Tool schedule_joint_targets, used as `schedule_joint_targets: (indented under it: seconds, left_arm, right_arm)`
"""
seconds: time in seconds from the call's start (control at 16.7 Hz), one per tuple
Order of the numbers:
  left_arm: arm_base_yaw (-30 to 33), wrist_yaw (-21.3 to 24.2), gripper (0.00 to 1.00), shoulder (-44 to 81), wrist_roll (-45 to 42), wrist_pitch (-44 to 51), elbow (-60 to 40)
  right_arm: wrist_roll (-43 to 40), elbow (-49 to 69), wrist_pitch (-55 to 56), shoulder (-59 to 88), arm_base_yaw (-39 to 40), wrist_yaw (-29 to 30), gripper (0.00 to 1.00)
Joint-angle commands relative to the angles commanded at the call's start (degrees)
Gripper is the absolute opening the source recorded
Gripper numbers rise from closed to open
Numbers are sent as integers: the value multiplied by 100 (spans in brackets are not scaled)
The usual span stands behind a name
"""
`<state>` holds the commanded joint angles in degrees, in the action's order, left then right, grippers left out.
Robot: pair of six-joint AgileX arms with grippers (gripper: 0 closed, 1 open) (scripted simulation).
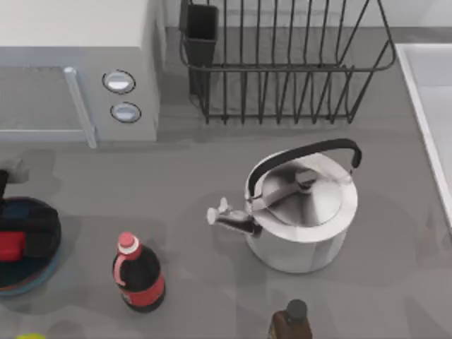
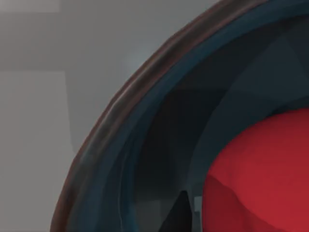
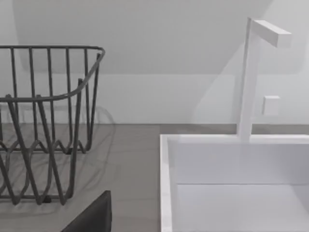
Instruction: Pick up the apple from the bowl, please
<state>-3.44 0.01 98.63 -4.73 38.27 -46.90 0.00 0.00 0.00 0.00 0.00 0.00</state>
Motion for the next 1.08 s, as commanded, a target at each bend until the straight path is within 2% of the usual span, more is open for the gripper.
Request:
schedule_joint_targets:
  seconds: [0.06, 0.84, 1.08]
  left_arm:
    - [0, 0, 100, 0, 0, 0, 0]
    - [0, 0, 2, 0, 0, 0, 0]
    - [0, 0, 0, 0, 0, 0, 0]
  right_arm:
    - [0, 0, 0, 0, 0, 0, 100]
    - [0, 0, 0, 0, 0, 0, 100]
    - [0, 0, 0, 0, 0, 0, 100]
